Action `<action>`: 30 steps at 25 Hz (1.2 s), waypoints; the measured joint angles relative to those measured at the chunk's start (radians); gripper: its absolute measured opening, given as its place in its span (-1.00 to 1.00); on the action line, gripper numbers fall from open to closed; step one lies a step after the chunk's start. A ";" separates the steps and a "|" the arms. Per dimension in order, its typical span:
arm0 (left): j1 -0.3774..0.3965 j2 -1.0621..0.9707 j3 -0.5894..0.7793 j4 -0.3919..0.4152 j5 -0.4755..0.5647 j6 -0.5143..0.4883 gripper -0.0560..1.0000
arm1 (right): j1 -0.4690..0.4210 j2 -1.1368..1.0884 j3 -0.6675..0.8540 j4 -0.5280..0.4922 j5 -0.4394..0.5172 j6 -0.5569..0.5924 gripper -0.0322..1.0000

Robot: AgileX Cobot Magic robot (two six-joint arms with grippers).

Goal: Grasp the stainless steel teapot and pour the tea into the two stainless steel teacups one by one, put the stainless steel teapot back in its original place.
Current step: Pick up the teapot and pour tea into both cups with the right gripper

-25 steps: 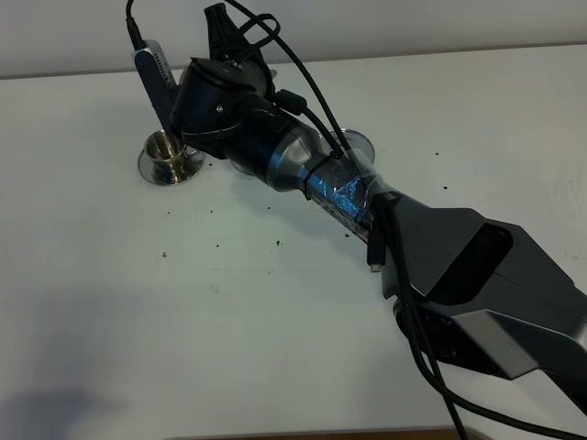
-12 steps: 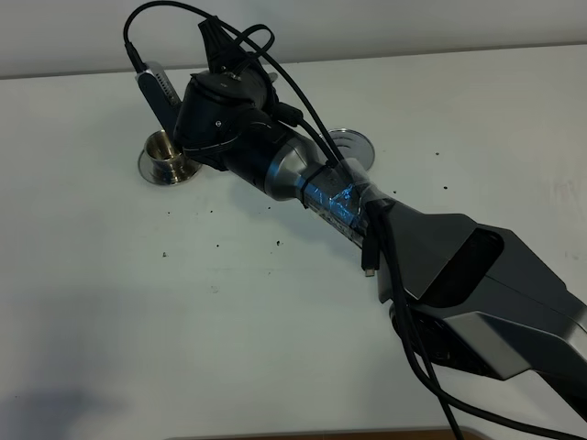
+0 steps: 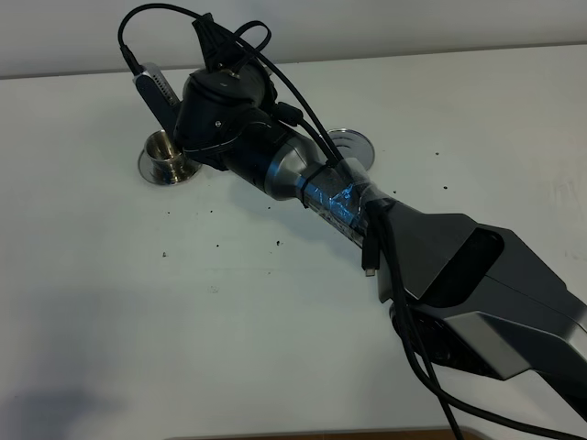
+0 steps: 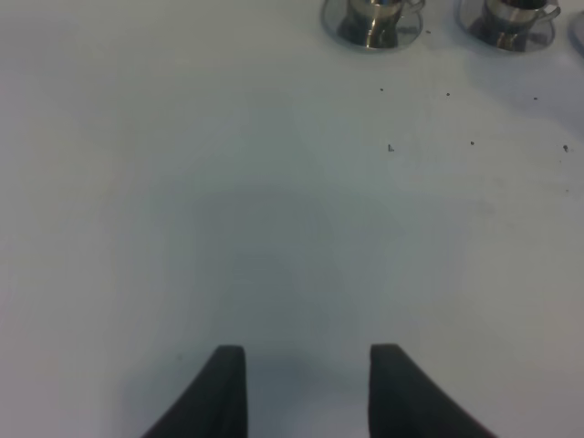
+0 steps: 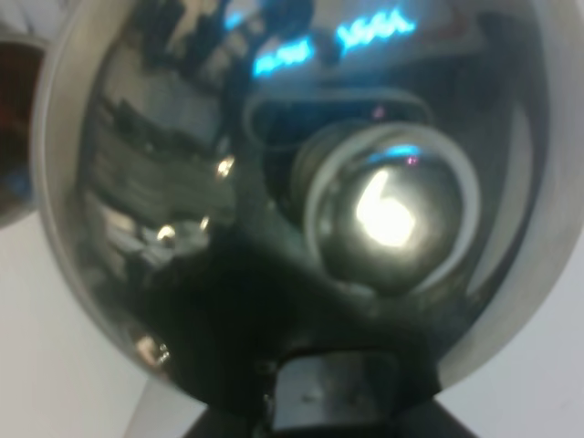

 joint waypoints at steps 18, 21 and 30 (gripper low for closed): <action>0.000 0.000 0.000 0.000 0.000 0.001 -0.17 | 0.000 0.020 0.000 -0.044 -0.078 -0.008 -0.58; 0.000 0.000 0.000 0.000 0.000 0.001 -0.17 | 0.000 0.020 0.000 -0.046 -0.080 -0.025 -0.58; 0.000 0.000 0.000 0.000 0.000 0.002 -0.17 | 0.000 0.020 0.000 -0.050 -0.095 -0.067 -0.58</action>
